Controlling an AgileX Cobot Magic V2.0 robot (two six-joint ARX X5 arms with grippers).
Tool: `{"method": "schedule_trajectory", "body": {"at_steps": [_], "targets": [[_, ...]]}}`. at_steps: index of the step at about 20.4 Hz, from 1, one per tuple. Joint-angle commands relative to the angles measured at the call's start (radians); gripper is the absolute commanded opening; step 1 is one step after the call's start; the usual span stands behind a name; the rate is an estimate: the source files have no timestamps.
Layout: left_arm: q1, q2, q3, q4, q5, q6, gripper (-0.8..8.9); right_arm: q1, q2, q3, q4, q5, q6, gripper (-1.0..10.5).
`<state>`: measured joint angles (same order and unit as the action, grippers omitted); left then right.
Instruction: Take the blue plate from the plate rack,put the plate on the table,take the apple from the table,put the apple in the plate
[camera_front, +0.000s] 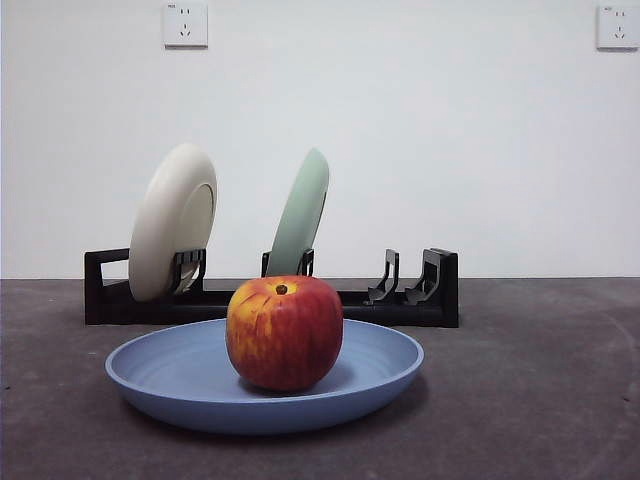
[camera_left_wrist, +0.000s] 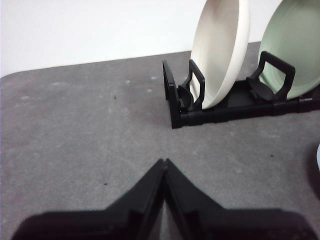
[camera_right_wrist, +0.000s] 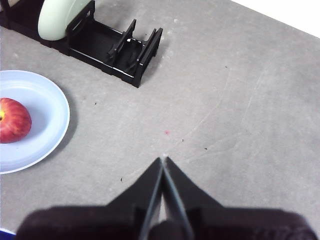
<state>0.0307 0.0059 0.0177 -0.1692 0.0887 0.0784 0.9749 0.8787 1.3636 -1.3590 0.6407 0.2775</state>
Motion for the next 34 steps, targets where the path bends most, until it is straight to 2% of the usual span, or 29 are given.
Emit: {"method": "schedule_trajectory", "body": {"at_steps": [1,12,14,16,17,20,22,24,28,31,34], "targets": [[0.003,-0.002,-0.01,0.007,-0.003,-0.008,-0.04,0.0,0.001,-0.001,-0.019,0.004,0.01,0.0],[0.003,0.017,-0.01,0.007,-0.003,-0.008,-0.04,0.0,0.001,-0.001,-0.018,0.003,0.01,0.0],[0.003,0.017,-0.01,0.007,-0.003,-0.008,-0.04,-0.053,-0.016,-0.002,-0.012,0.058,-0.063,0.0],[0.003,0.017,-0.01,0.007,-0.003,-0.008,-0.04,-0.194,-0.074,-0.046,0.105,0.06,-0.134,0.0],[0.003,0.017,-0.01,0.007,-0.003,-0.008,-0.04,-0.291,-0.134,-0.11,0.239,0.009,-0.171,0.0],[0.003,0.017,-0.01,0.007,-0.003,-0.008,-0.04,-0.514,-0.343,-0.371,0.651,-0.268,-0.285,0.0],[0.003,0.02,-0.01,0.007,-0.003,-0.008,-0.04,-0.606,-0.463,-0.565,0.883,-0.333,-0.411,0.0],[0.003,0.021,-0.01,0.006,-0.003,-0.008,-0.04,-0.687,-0.554,-0.74,1.032,-0.45,-0.494,0.0],[0.003,0.021,-0.01,0.006,-0.003,-0.008,-0.04,-0.809,-0.645,-0.948,1.207,-0.608,-0.497,0.0],[0.003,0.023,-0.01,0.007,-0.003,-0.008,-0.04,-0.871,-0.679,-1.086,1.34,-0.642,-0.484,0.0],[0.003,0.023,-0.01,0.007,-0.003,-0.008,-0.04,-0.911,-0.713,-1.189,1.42,-0.634,-0.437,0.0]]}}
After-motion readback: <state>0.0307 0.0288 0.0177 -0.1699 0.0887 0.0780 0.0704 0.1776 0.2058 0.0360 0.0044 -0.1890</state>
